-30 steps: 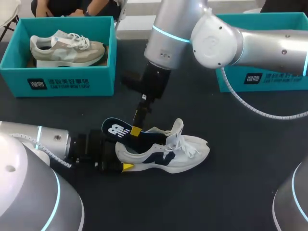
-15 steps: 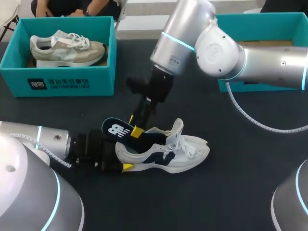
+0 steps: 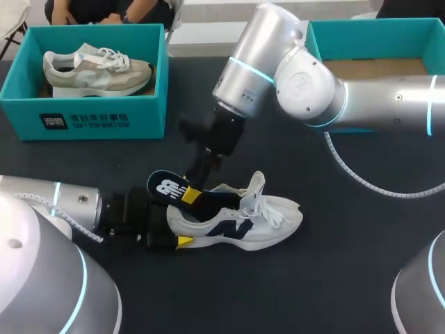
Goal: Take the shoe out of the shoebox, open the shoe tongue, remove and reinsert the insole, then place the shoe into the shoebox
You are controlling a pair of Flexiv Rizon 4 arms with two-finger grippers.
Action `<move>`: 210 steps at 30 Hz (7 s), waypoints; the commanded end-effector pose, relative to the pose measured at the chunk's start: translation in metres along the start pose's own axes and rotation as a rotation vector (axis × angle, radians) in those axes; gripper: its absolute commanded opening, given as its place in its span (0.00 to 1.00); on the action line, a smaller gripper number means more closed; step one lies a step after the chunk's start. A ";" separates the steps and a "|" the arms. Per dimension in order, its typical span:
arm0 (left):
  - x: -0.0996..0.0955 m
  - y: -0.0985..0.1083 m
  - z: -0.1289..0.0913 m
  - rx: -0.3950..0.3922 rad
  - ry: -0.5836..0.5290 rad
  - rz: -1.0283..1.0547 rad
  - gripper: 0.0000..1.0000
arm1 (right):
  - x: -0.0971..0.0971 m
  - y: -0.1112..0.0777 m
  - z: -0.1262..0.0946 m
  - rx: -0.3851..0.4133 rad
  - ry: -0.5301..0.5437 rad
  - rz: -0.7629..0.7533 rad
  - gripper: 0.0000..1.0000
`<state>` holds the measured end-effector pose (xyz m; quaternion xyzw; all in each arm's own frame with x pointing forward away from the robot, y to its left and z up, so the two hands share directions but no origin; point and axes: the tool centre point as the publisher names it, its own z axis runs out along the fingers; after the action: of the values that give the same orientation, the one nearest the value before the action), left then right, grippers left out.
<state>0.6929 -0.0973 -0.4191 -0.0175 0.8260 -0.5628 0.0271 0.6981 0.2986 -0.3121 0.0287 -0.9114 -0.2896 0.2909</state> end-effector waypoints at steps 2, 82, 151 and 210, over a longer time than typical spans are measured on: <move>0.001 0.000 0.000 -0.004 -0.002 0.000 0.00 | -0.003 0.001 0.006 -0.001 0.007 0.002 0.00; 0.001 0.000 0.000 -0.004 -0.002 0.000 0.00 | 0.134 0.150 -0.211 -0.904 -0.239 0.305 0.00; 0.001 0.000 0.000 -0.004 -0.002 0.000 0.00 | 0.242 0.092 -0.250 -0.911 -0.196 0.414 0.00; -0.003 -0.027 -0.071 -0.210 0.111 -0.080 1.00 | 0.242 0.092 -0.250 -0.911 -0.196 0.414 0.00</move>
<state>0.6926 -0.0404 -0.3684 -0.0216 0.8780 -0.4762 -0.0437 0.6418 0.1893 0.0282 -0.3099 -0.7022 -0.5953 0.2377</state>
